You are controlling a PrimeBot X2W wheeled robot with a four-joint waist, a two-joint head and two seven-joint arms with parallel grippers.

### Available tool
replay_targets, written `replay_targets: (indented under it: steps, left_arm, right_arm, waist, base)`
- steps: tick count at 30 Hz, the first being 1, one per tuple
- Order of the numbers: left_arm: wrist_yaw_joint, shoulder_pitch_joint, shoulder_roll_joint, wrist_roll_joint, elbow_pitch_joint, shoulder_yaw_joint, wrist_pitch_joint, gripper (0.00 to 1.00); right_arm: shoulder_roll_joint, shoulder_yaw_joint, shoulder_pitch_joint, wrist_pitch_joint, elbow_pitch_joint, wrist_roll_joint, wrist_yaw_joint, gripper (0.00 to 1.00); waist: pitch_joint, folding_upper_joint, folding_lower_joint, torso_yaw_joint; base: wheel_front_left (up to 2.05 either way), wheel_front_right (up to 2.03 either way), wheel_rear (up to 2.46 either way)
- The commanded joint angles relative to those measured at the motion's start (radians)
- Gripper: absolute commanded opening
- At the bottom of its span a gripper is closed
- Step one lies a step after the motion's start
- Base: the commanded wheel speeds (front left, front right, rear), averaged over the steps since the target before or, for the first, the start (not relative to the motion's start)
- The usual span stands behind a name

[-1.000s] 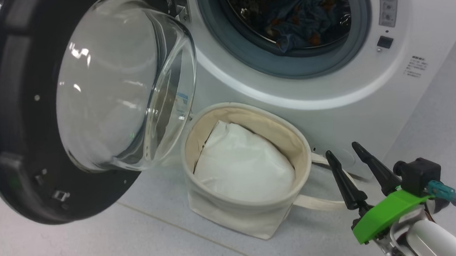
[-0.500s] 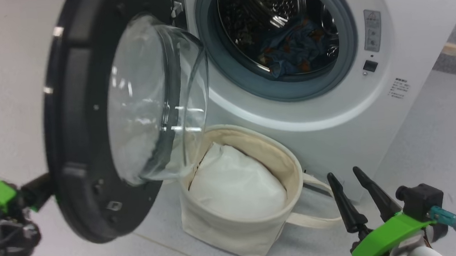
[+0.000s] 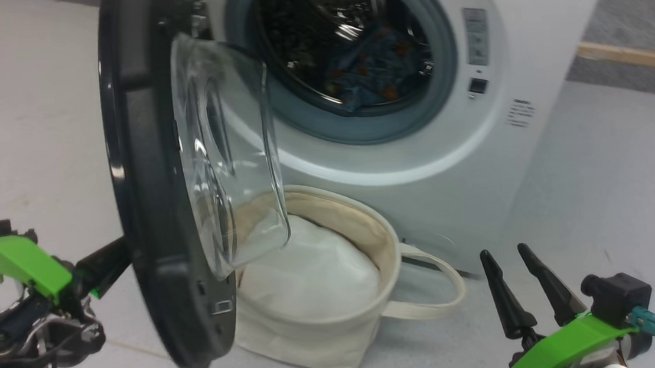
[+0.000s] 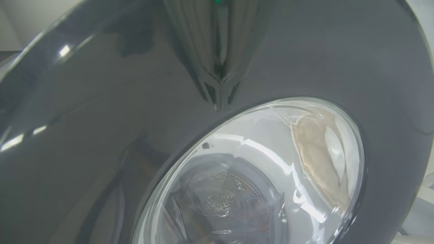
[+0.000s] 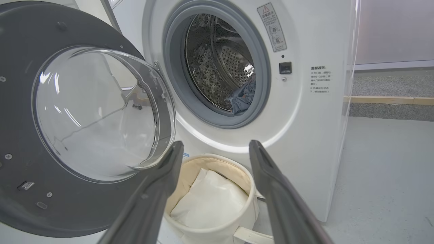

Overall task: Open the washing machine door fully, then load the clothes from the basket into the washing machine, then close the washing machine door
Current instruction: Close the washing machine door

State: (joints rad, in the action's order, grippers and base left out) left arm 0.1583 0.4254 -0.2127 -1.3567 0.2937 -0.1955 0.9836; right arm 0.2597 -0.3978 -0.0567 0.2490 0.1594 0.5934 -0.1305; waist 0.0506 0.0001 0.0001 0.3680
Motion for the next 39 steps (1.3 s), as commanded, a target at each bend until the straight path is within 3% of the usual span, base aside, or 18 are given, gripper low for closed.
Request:
replay_targets:
  steps: [1, 18, 28, 39]
  left_arm:
    - [-0.002, 0.033, -0.011, -0.005, -0.052, -0.016, 0.008, 0.0]
    - [-0.013, 0.023, 0.046, 0.025, -0.121, 0.014, -0.044, 0.0]
    - [-0.086, 0.083, 0.02, 0.064, -0.042, -0.029, -0.157, 0.0]
    - [-0.142, 0.141, -0.059, 0.1, 0.101, -0.096, -0.259, 0.0]
  right_arm:
    - [0.008, -0.004, -0.028, 0.013, -0.035, -0.01, 0.0, 1.0]
    - [-0.004, 0.009, -0.06, 0.013, -0.044, -0.022, 0.0, 1.0]
    - [-0.015, 0.004, -0.077, 0.013, -0.041, -0.035, 0.0, 1.0]
    - [-0.027, 0.009, -0.109, 0.013, -0.046, -0.046, 0.0, 1.0]
  waist:
    - [-0.016, -0.0001, -0.0001, -0.033]
    - [-0.043, -0.0001, -0.0001, -0.301]
    - [-0.078, -0.0001, -0.0001, -0.482]
    - [-0.12, -0.0001, -0.0001, -0.639]
  base:
    - [0.0, 0.0, 0.0]
    - [0.0, 0.0, 0.0]
    - [0.0, 0.0, 0.0]
    - [0.0, 0.0, 0.0]
